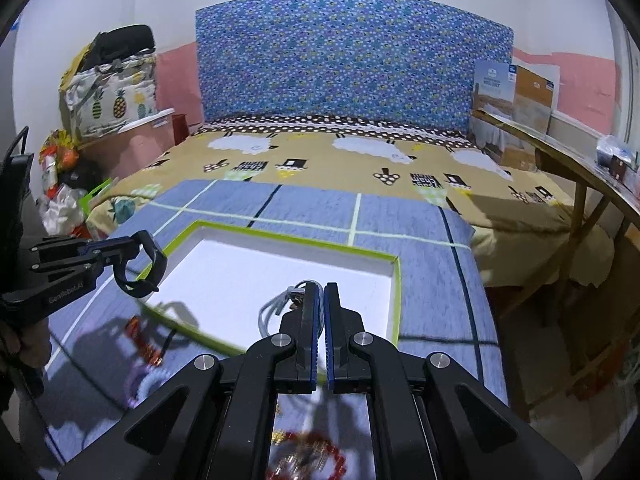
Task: Organize jewelry
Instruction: 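Carry black band into green box with left gripper while right gripper drops grey cable, then open both grippers and lift them away from the green box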
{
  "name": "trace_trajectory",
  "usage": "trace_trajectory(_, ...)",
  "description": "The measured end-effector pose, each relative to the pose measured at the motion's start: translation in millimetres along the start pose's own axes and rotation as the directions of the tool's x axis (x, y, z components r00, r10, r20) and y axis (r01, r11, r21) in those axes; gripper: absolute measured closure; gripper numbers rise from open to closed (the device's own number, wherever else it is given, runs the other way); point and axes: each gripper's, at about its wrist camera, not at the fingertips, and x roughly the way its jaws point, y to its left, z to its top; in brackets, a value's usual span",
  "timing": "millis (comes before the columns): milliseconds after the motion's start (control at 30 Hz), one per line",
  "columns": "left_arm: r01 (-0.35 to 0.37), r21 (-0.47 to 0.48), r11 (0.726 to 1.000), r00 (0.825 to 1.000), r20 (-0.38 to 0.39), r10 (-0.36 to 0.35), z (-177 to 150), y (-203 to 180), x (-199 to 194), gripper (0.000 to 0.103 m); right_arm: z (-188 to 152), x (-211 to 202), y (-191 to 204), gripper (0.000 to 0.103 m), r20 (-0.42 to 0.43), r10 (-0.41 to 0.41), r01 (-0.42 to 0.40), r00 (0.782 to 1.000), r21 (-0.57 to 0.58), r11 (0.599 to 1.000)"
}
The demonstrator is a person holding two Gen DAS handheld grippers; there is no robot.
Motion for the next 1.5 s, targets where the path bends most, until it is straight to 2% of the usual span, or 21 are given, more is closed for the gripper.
trace_trajectory(400,-0.046,0.001,0.999,0.994,-0.101,0.046,19.7,8.1,82.7,0.098,7.4,84.1,-43.4,0.101,-0.091,-0.015,0.021,0.996,0.068,0.997)
trace_trajectory(700,-0.074,0.007,0.997,0.983,-0.167,0.074,19.6,11.1,114.1,0.098,4.5,121.8,-56.4,0.101,-0.165,-0.027,0.041,0.986,0.084,0.996)
trace_trajectory(933,-0.092,0.005,0.996,0.985,-0.148,0.092,19.7,10.8,113.6,0.097,3.0,128.7,-56.7,0.100,-0.190,-0.027,0.043,0.981,0.082,0.996)
trace_trajectory(1000,-0.100,0.004,0.995,0.985,-0.143,0.099,20.1,11.7,112.7,0.097,3.2,128.5,-56.9,0.097,-0.188,-0.025,0.041,0.982,0.079,0.996)
trace_trajectory(1133,-0.101,-0.006,0.995,0.987,-0.123,0.100,20.9,13.4,104.4,0.093,3.6,121.2,-53.5,0.083,-0.174,-0.033,0.046,0.984,0.073,0.996)
trace_trajectory(1233,-0.108,-0.011,0.994,0.989,-0.098,0.107,21.3,13.1,93.8,0.086,3.9,109.7,-51.3,0.083,-0.156,-0.033,0.046,0.987,0.078,0.996)
trace_trajectory(1500,-0.086,-0.033,0.996,0.996,-0.030,0.085,13.0,9.2,47.9,0.086,-1.8,57.3,-32.4,0.083,-0.089,-0.048,0.055,0.995,0.071,0.996)
